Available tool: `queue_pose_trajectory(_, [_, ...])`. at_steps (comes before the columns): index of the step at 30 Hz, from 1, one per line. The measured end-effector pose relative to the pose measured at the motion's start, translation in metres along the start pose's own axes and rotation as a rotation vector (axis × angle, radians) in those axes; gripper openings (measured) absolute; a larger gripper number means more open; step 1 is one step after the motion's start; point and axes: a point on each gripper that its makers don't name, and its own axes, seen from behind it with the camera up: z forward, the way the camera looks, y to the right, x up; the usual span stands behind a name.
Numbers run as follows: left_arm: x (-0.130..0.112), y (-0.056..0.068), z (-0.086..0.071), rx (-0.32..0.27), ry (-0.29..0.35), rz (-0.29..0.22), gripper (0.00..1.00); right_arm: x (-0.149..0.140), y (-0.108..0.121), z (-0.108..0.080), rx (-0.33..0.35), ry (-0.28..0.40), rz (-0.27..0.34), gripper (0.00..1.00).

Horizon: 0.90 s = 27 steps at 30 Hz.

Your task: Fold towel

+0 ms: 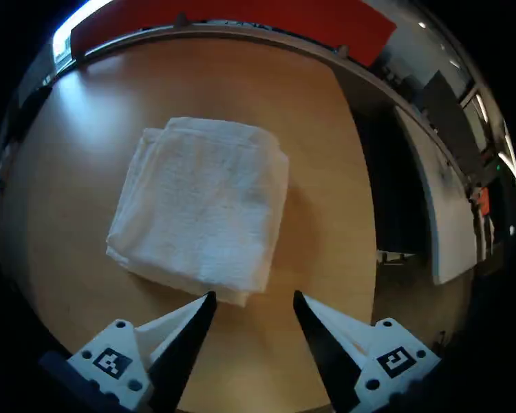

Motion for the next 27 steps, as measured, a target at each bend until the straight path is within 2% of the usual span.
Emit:
queue_pose_trajectory(18, [0.003, -0.004, -0.002, -0.004, 0.018, -0.013, 0.90, 0.020, -0.016, -0.015, 0.025, 0.050, 0.067, 0.92])
queue_pose_trajectory(27, [0.005, -0.006, -0.002, -0.004, 0.025, -0.020, 0.90, 0.038, -0.034, -0.024, 0.047, 0.097, 0.069, 0.92])
